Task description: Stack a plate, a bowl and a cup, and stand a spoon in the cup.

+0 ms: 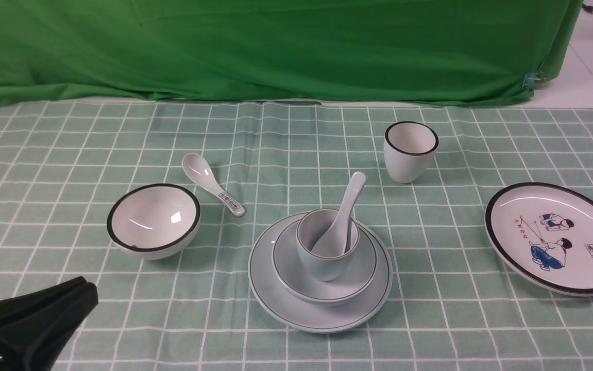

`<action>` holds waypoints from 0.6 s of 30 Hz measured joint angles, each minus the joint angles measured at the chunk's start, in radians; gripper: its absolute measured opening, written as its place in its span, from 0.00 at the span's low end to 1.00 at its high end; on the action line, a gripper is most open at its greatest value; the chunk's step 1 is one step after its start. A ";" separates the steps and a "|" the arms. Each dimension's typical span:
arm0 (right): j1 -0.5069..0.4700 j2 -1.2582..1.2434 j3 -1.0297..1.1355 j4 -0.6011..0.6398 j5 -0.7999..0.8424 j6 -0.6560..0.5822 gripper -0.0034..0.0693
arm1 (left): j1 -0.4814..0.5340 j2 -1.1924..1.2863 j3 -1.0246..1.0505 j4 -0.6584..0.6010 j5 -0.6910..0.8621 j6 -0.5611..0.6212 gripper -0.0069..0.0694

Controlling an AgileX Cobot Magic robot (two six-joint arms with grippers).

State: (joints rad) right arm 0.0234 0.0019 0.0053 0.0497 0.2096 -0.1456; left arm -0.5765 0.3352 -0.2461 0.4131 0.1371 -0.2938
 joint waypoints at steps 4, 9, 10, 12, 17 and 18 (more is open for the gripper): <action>0.000 0.000 0.000 0.003 0.000 -0.001 0.08 | 0.000 0.000 0.000 0.000 0.000 0.000 0.11; 0.000 0.000 0.000 0.004 0.000 -0.002 0.09 | 0.000 0.000 0.000 0.000 0.000 0.000 0.11; 0.000 0.000 0.000 0.004 0.000 -0.002 0.09 | 0.000 0.000 0.000 0.000 0.000 0.000 0.11; 0.000 0.000 0.000 0.004 0.000 -0.002 0.10 | 0.000 0.000 0.000 0.000 0.000 0.000 0.11; 0.000 0.000 0.000 0.004 0.000 -0.002 0.12 | 0.000 0.000 0.000 0.000 0.000 0.000 0.11; 0.000 0.000 0.000 0.004 0.000 -0.002 0.12 | 0.000 0.000 0.000 0.000 0.000 0.000 0.11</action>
State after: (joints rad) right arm 0.0234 0.0019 0.0053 0.0540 0.2096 -0.1477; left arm -0.5765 0.3352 -0.2461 0.4131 0.1371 -0.2938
